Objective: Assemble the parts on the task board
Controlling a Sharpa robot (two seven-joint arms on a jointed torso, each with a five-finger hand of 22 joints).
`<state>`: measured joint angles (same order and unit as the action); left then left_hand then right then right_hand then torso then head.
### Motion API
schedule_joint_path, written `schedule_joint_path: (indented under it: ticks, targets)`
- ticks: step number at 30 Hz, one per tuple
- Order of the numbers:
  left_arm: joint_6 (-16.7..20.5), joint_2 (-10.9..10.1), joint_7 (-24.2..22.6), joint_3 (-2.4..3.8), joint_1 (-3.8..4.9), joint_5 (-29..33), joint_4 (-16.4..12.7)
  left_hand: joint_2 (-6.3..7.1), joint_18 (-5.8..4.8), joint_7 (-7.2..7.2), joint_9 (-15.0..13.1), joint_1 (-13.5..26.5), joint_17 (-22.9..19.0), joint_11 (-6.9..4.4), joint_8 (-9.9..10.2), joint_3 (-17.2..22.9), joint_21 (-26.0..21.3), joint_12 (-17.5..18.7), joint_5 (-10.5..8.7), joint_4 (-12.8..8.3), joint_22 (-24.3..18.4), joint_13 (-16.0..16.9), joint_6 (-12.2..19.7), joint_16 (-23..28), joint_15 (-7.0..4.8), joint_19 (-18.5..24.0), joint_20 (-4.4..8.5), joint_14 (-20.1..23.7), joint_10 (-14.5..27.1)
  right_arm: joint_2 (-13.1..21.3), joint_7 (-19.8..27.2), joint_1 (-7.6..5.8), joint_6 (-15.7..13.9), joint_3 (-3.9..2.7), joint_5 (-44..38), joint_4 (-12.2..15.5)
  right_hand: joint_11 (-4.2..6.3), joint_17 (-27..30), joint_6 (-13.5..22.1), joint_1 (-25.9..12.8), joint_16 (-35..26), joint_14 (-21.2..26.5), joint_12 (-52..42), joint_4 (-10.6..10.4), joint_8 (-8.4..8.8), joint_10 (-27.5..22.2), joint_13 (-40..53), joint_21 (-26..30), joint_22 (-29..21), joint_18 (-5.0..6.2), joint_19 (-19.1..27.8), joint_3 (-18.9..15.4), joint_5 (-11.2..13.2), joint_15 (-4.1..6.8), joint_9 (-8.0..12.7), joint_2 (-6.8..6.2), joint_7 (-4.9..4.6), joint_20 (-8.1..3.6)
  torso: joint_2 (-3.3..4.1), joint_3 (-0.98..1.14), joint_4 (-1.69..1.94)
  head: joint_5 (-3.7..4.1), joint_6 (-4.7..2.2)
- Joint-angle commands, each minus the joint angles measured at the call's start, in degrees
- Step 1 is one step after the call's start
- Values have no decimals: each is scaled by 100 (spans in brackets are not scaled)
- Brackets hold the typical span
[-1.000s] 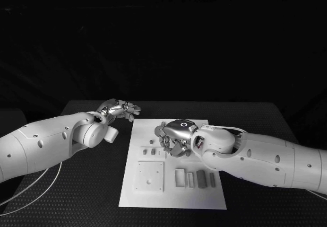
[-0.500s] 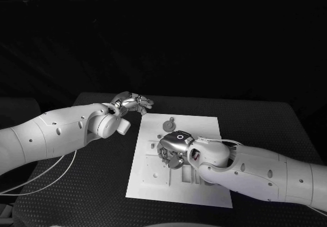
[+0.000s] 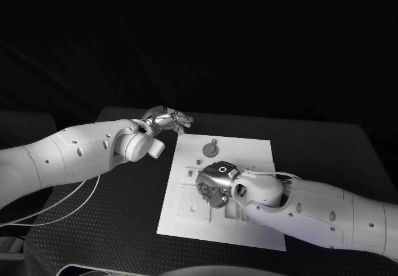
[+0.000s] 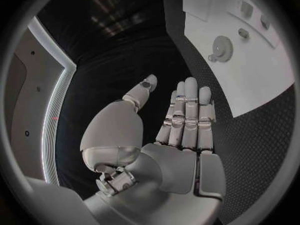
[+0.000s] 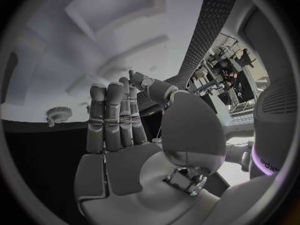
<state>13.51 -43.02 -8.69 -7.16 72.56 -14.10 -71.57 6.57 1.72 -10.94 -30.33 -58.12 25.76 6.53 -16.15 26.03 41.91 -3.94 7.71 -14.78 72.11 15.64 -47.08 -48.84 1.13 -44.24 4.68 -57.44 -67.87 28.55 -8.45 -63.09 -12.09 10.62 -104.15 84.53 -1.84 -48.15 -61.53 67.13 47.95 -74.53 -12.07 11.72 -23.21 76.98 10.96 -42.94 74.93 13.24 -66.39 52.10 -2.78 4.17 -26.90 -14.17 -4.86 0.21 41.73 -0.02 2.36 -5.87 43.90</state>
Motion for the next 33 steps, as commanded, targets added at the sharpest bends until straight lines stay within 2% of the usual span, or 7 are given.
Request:
schedule_joint_path:
  ticks: [1, 8, 15, 21, 28, 31, 33]
  targets:
    - [-24, 8, -79, 5, 17, 7, -7, -20, 113, 12, 1, 54, 9, 17, -4, -23, -34, -13, -21, -4, 7, -6, 45, 16, -13, -34, -1, -31, 22, 4, 11, 5, 130, 3, -152, -14, 2, -9, -23, -7, 14, 10, 34, 39, -28, 33, 11, -27, 126, 176, 25, 1, -15, 24, -4, 49, -18, -13, -2, 7, 6, -36, 24]
    - [-25, -10, -80, 5, 17, 7, -7, -22, 115, 12, 1, 50, 12, 17, -5, -22, -36, -13, -23, -5, 8, -7, 46, 18, -14, -34, 0, -31, 24, -23, 31, 27, 143, 8, -183, -22, 2, -10, -25, -13, 14, 9, 39, 48, -25, 36, 15, -34, 125, 176, 26, -2, -16, 25, -6, 55, -17, -13, -2, 10, -9, -51, 21]
    - [-39, -9, -69, 4, 17, 7, -5, -25, 116, 12, 1, 50, 15, 18, -6, -22, -38, -12, -25, -4, 9, -7, 49, 21, -14, -36, 0, -31, 26, -40, 9, 49, 114, 16, -232, -39, 2, -11, -26, -17, 14, 8, 43, 56, -22, 39, 18, -39, 124, 176, 28, -3, -16, 25, -8, 61, -17, -13, 0, 13, 5, -74, 24]
    - [-54, -16, -67, 4, 17, 7, -10, -27, 116, 11, 1, 50, 18, 19, -7, -22, -40, -11, -26, -3, 10, -8, 51, 23, -14, -37, 0, -31, 28, -47, -3, 50, 107, 18, -289, -62, 3, -12, -28, -19, 14, 7, 45, 62, -21, 43, 20, -43, 124, 176, 29, -4, -15, 25, -9, 60, -17, -13, -4, 7, -6, -89, 31]
    - [-54, -18, -61, 4, 17, 7, -10, -27, 117, 11, 1, 50, 20, 19, -7, -23, -41, -11, -27, -3, 11, -8, 54, 26, -13, -39, 0, -31, 30, -77, 14, 51, 141, 28, -299, -75, 4, -13, -30, -20, 15, 5, 47, 68, -19, 46, 22, -48, 123, 176, 29, -4, -16, 26, -11, 61, -16, -14, -2, 9, -2, -97, 39]
    - [-54, -20, -57, 4, 17, 7, -14, -27, 117, 10, 1, 50, 21, 19, -7, -23, -42, -11, -28, -3, 12, -8, 55, 27, -13, -39, 0, -31, 31, -99, 24, 57, 177, 76, -289, -96, 4, -13, -32, -21, 15, 5, 48, 70, -19, 47, 23, -49, 123, 176, 30, -4, -16, 26, -11, 62, -16, -14, -3, 6, 1, -99, 48]
    - [-54, -21, -56, 4, 17, 7, -15, -28, 117, 10, 2, 50, 22, 20, -8, -23, -42, -10, -28, -3, 12, -8, 56, 28, -13, -40, 0, -31, 32, -113, 27, 57, 204, 135, -289, -119, 4, -13, -32, -23, 15, 4, 49, 71, -18, 47, 24, -51, 123, 176, 30, -4, -16, 26, -12, 63, -16, -14, -2, 5, 3, -99, 53]
